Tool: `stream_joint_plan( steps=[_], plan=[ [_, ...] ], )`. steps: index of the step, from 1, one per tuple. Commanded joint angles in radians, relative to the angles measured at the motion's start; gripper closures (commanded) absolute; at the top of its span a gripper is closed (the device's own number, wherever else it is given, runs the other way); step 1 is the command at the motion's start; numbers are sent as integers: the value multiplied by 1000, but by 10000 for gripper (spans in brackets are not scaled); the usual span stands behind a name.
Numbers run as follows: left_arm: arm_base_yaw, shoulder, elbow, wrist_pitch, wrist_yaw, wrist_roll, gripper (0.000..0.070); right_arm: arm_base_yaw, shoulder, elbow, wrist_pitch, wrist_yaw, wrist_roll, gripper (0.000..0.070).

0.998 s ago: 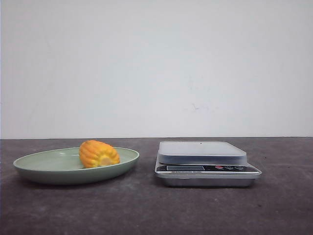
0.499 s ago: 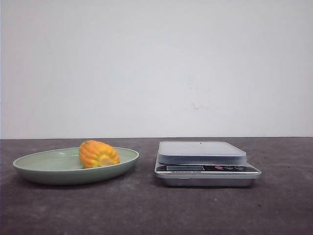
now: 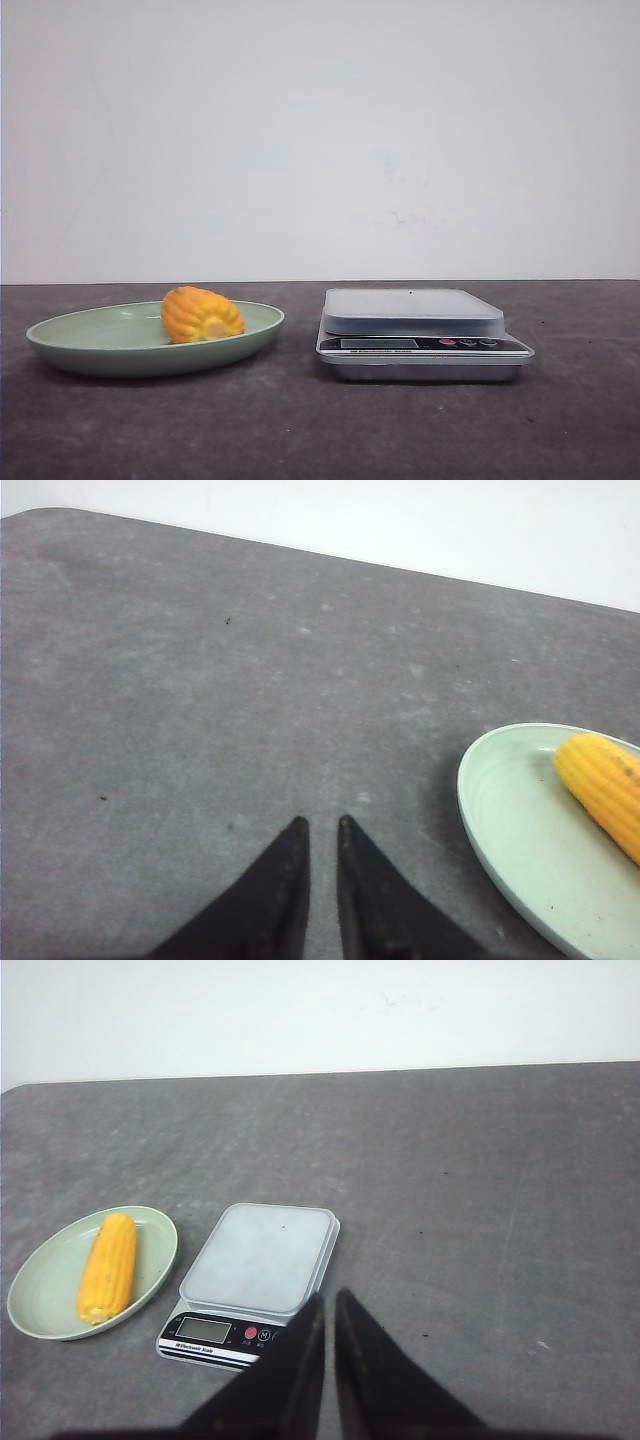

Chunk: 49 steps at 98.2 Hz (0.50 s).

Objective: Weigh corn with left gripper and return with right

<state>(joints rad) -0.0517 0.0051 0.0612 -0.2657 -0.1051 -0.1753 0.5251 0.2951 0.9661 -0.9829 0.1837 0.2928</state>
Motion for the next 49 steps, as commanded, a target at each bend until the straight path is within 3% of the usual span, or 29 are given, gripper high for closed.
stream_joint_plan(
  steps=[1, 32, 49],
  plan=[
    [1, -2, -9, -29, 0, 6, 700, 6, 1, 13, 11, 0, 7, 690],
    [1, -2, -9, -29, 0, 6, 700, 6, 1, 13, 11, 1, -6, 690],
    [1, -2, -9, -29, 0, 6, 700, -13, 1, 6, 56, 84, -85, 690]
  ],
)
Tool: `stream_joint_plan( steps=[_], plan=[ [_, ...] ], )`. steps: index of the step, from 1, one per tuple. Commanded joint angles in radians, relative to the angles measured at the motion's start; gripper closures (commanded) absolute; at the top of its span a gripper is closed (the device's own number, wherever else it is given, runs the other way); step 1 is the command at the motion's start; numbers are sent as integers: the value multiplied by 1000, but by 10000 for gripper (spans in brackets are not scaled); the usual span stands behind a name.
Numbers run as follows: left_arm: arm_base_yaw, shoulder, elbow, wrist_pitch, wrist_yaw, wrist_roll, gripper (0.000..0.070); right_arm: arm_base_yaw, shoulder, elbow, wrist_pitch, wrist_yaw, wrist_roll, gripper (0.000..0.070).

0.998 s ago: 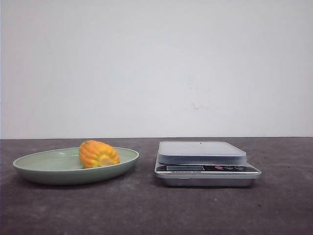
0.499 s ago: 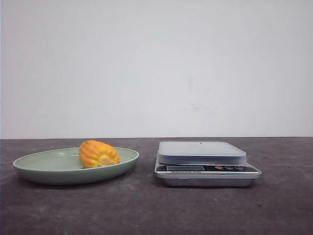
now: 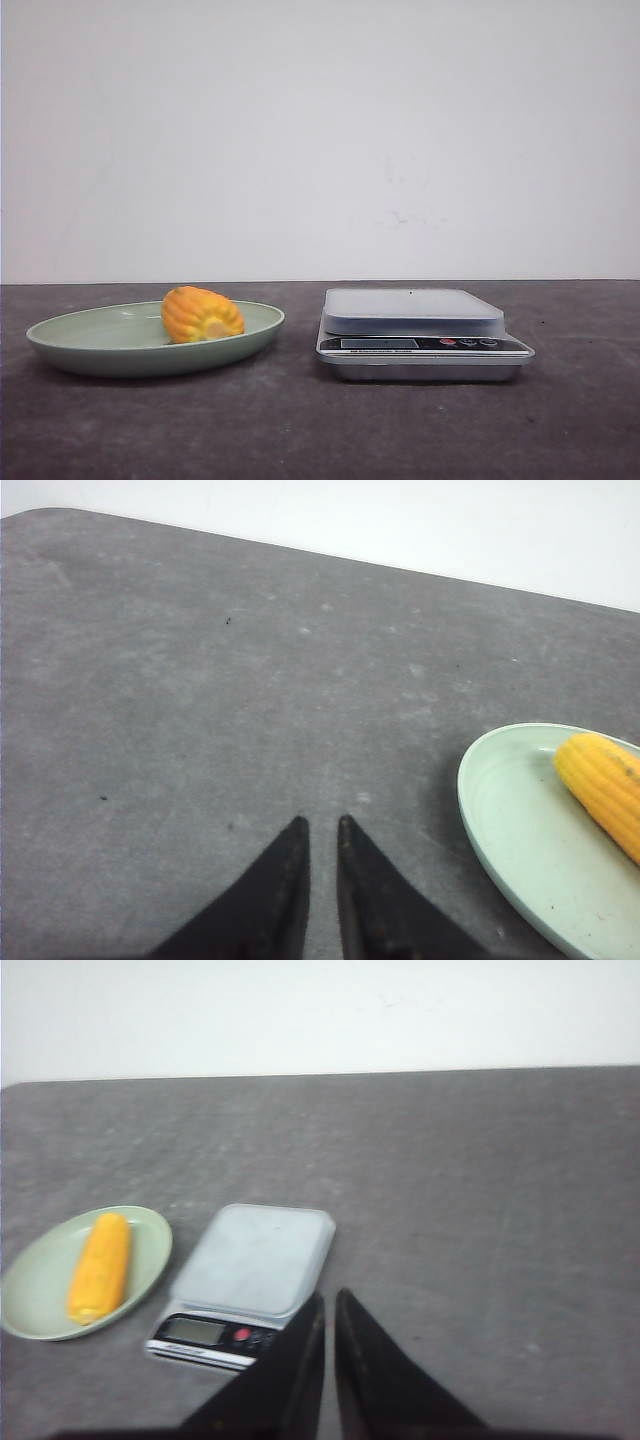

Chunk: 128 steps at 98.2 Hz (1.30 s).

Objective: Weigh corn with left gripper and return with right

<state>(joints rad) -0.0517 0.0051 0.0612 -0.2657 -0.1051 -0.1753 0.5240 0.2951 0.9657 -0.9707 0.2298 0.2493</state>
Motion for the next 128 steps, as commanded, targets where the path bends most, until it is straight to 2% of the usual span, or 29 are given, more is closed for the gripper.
stream_joint_plan(
  steps=[1, 15, 29, 43, 57, 76, 102, 128],
  plan=[
    [1, -2, -9, -29, 0, 6, 700, -18, 1, 4, 50, 42, -46, 690],
    [1, -2, -9, -29, 0, 6, 700, -178, -12, -73, 202, 0, -116, 690],
    [1, -2, -9, -29, 0, 6, 700, -326, -69, -278, 429, -38, -145, 690],
    [1, -2, -9, -29, 0, 6, 700, -387, -145, -531, 621, -97, -145, 690],
    [1, -2, -9, -29, 0, 6, 700, -405, -231, -735, 730, -127, -145, 690],
    [1, -2, -9, -29, 0, 6, 700, -411, -291, -876, 805, -125, -150, 690],
    [1, -2, -9, -29, 0, 6, 700, -418, -291, -955, 804, -128, -138, 690],
    [1, -2, -9, -26, 0, 6, 700, -418, -291, -956, 814, -125, -137, 690]
  ],
)
